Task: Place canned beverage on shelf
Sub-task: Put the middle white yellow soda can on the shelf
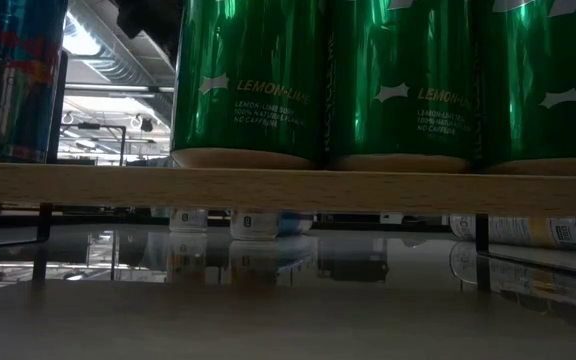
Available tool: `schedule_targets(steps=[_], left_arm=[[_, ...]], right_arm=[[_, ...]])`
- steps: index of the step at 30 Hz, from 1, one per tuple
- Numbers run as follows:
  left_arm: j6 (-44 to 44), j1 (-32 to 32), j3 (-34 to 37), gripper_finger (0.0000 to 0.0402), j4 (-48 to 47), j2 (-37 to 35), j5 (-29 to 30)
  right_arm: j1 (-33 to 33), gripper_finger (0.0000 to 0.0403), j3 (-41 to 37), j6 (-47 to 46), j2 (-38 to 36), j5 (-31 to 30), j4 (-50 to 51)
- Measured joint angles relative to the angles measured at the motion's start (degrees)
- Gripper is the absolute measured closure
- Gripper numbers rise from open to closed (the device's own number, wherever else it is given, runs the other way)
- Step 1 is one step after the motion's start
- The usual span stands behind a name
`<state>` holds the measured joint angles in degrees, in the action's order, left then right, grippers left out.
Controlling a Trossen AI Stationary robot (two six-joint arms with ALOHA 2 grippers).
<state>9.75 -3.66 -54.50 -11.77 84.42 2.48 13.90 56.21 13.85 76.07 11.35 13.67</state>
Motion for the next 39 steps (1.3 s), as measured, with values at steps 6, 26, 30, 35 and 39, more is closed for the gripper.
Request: schedule_targets(steps=[6,26,30,35,39], left_arm=[[6.57,0.11,-0.09,0.0072,1.5,-1.07,4.24],[15.7,5.65,-0.07,0.0072,0.79,-1.07,18.36],[15.72,7.26,-0.07,0.0072,0.7,-1.07,21.24],[15.39,7.98,-0.04,0.0072,0.67,-1.07,22.55],[15.34,7.96,-0.04,0.0072,0.67,-1.07,22.08]], right_arm=[[0.01,0.0031,0.0,0.0,0.0,0.0,0.0],[0.0,0.0031,0.0,0.0,0.0,0.0,0.3],[-0.01,0.0031,0.0,0.0,0.0,0.0,0.28],[-0.01,0.0031,0.0,0.0,0.0,0.0,0.29],[0.0,0.0031,0.0,0.0,0.0,0.0,0.28]])
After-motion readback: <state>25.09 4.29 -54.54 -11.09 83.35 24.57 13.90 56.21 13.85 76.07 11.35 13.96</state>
